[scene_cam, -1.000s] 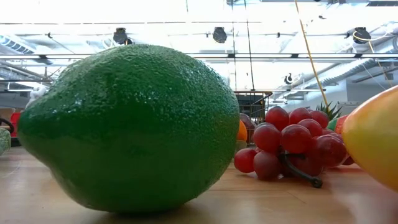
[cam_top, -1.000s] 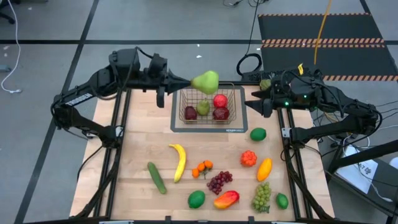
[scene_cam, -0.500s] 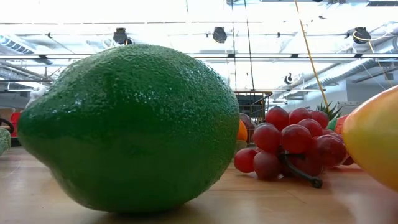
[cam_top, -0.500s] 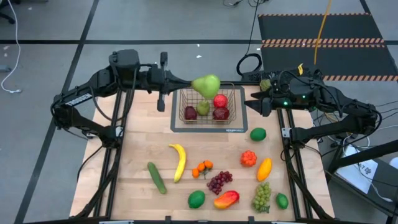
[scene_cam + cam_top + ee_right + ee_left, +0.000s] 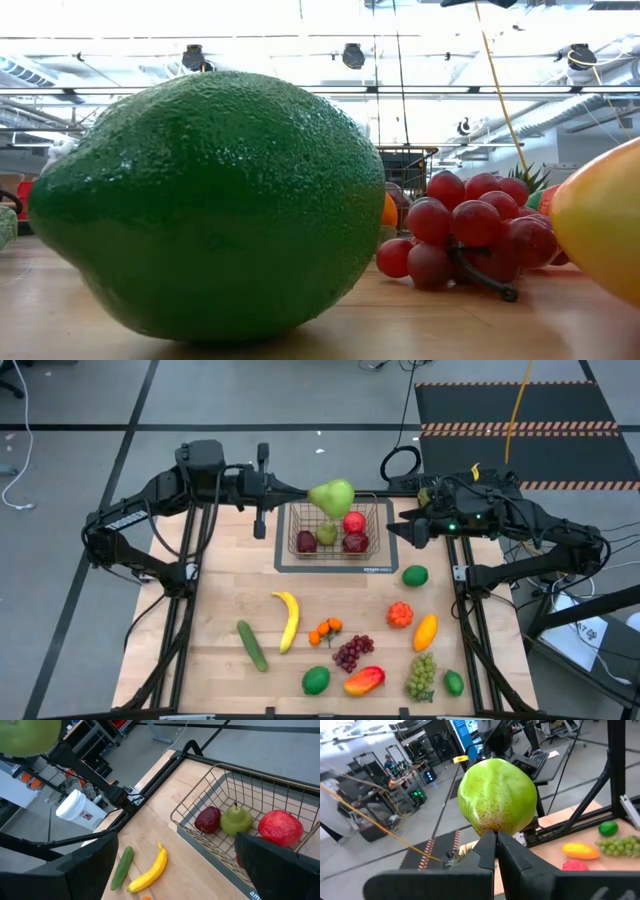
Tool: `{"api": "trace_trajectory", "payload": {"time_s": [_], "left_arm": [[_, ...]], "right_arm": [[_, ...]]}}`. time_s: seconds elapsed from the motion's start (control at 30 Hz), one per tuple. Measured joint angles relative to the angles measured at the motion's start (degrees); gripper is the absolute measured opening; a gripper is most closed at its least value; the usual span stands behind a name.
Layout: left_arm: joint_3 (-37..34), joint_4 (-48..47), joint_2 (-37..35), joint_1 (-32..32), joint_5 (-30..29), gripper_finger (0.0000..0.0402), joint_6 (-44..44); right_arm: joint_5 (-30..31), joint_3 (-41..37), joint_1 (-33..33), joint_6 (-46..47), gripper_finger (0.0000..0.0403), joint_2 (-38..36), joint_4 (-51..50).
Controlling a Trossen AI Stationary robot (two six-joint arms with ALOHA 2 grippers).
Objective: Build produce basket
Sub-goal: Put the green pear into the brown wire basket
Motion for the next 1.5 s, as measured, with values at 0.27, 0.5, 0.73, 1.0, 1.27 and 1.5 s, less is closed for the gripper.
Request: {"api": "trace_trajectory", "payload": {"time_s": [0.27, 0.5, 0.73, 1.0, 1.27, 1.5], "left_arm": [[0.00, -0.02, 0.00, 0.00, 0.00, 0.0005, -14.58], [0.00, -0.15, 0.00, -0.02, -4.75, 0.0005, -36.14], [0.00, 0.07, 0.02, -0.69, -6.60, 0.0005, -58.57], [-0.04, -0.35, 0.31, -4.50, -11.53, 0.0005, -67.54], [-0.04, -0.52, 0.31, -7.29, -18.18, 0.0003, -67.47], [0.01, -6.04, 3.08, -7.50, -19.61, 0.0003, -65.77]], "right_arm": [[-0.08, 0.00, 0.00, -0.13, 0.0395, 0.04, -0.01], [-0.15, 0.00, 0.00, -1.78, 0.0395, 0.01, 0.01], [-1.17, 0.00, 0.00, -6.75, 0.0395, -0.01, 0.01], [-4.78, 0.00, 0.02, -11.38, 0.0395, -0.36, -0.01], [-7.75, 0.00, 0.02, -16.45, 0.0395, -1.21, -0.03], [-7.69, 0.00, 0.02, -19.87, 0.0395, -2.50, -0.03]]}}
